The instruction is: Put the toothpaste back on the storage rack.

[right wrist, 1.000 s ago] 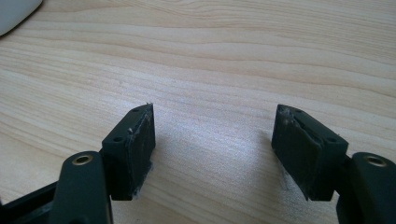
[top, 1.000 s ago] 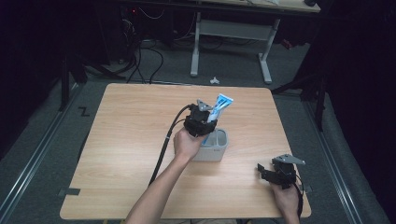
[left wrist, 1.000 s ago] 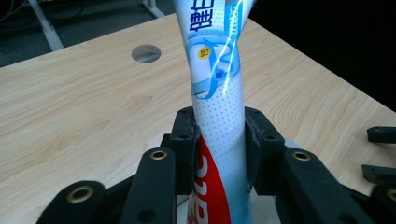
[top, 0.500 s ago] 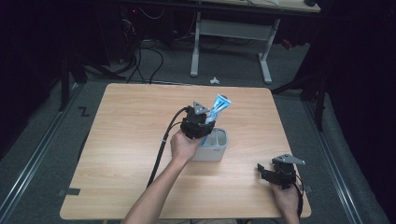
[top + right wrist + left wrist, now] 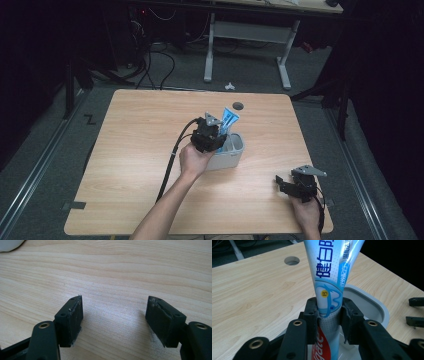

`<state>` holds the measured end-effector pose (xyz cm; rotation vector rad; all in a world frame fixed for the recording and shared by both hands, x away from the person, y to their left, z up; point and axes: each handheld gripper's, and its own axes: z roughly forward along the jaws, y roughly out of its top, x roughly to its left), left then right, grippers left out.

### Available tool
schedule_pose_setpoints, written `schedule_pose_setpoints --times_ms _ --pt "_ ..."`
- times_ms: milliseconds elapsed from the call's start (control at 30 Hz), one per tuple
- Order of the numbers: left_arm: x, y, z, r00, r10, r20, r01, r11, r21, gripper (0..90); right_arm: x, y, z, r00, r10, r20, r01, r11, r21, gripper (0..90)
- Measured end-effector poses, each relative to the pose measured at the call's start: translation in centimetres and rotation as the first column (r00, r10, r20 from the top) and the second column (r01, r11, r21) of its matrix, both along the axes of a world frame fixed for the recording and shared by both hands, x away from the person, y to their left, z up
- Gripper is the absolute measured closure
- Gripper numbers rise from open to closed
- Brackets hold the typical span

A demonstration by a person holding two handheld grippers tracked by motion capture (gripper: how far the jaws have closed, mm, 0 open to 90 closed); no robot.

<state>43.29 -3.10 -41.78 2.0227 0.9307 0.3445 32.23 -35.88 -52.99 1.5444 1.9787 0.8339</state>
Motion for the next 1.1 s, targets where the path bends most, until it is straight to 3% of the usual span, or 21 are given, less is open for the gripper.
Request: schedule_pose_setpoints --times_ms 633,1100 --pt "-0.3 0.0 -0.9 0.9995 -0.02 -0.024 0.021 0.9992 0.034 69.0 0.0 0.0 0.0 1.0 -0.002 -0.001 0.002 1.0 0.001 30.7" --pt "-0.5 0.3 -1.1 0.9999 -0.01 -0.012 0.01 0.9999 0.007 66.2 0.0 0.0 0.0 1.0 -0.001 0.0 0.001 1.0 0.0 30.6"
